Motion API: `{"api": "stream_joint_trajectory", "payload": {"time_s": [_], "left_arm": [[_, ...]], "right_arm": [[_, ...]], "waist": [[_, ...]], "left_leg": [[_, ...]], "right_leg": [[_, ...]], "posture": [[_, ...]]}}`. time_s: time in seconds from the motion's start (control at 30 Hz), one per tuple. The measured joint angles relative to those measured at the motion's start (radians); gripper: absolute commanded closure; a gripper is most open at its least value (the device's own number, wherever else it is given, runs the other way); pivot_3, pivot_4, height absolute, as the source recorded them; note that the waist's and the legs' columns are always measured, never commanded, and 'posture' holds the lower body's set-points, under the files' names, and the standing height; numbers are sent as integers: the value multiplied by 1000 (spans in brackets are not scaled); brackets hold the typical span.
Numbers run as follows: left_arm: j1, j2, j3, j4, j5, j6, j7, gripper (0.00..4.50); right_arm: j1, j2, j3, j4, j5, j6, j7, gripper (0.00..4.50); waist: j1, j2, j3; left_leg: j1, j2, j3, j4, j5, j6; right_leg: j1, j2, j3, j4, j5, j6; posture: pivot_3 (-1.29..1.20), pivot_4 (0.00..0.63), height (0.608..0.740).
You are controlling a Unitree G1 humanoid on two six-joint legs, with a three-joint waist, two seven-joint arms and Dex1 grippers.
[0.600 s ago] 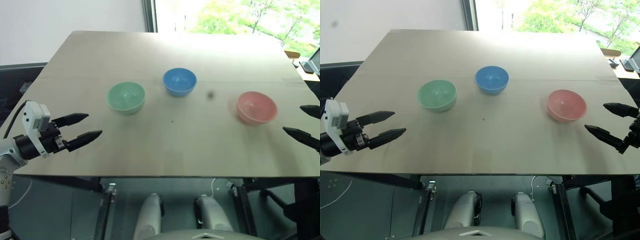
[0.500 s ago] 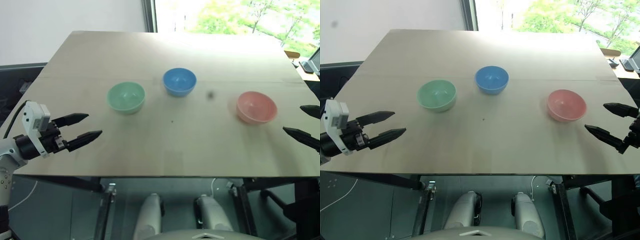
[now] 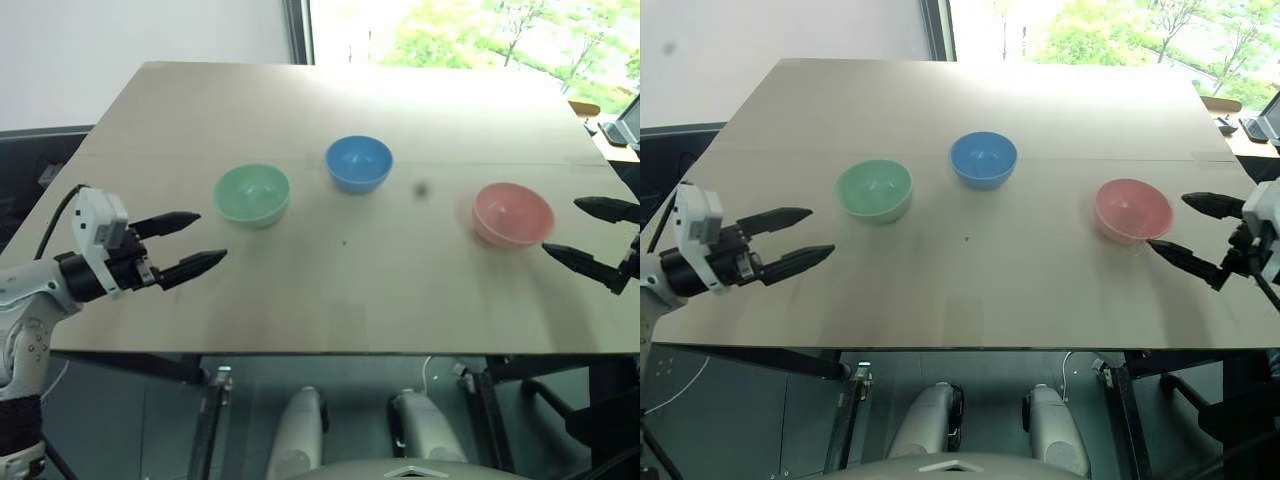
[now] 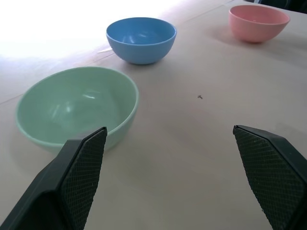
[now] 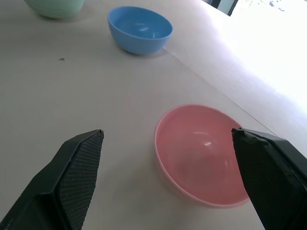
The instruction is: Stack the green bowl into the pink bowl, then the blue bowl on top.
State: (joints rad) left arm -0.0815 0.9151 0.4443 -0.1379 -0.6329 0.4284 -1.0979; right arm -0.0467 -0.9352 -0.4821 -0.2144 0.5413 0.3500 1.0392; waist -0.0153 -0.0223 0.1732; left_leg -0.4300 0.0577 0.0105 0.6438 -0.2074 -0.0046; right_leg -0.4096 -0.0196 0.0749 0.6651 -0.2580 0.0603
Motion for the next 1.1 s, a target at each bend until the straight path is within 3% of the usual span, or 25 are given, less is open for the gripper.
{"api": "stream_joint_trajectory", "payload": {"time_s": [0.37, 0.73, 1.1], "left_arm": [[-76, -14, -136, -79, 87, -13, 76, 48], [-125, -71, -189, -129, -59, -22, -117, 48], [-213, -186, -219, -130, -118, -32, -88, 48]], "right_arm": [[-114, 40, 209, 53, -143, -62, -67, 0], [-267, 84, 408, 192, -303, -48, -135, 0], [-322, 98, 458, 245, -363, -34, -136, 0]], "waist": [[0, 0, 0], [0, 0, 0], [1, 0, 0]], "left_leg": [[0, 0, 0, 1, 0, 0], [-1, 0, 0, 2, 0, 0], [-1, 0, -1, 4, 0, 0]], "right_leg": [[0, 0, 0, 1, 0, 0], [0, 0, 0, 1, 0, 0], [0, 1, 0, 4, 0, 0]], "posture": [[0, 150, 740], [0, 150, 740], [0, 150, 740]]}}
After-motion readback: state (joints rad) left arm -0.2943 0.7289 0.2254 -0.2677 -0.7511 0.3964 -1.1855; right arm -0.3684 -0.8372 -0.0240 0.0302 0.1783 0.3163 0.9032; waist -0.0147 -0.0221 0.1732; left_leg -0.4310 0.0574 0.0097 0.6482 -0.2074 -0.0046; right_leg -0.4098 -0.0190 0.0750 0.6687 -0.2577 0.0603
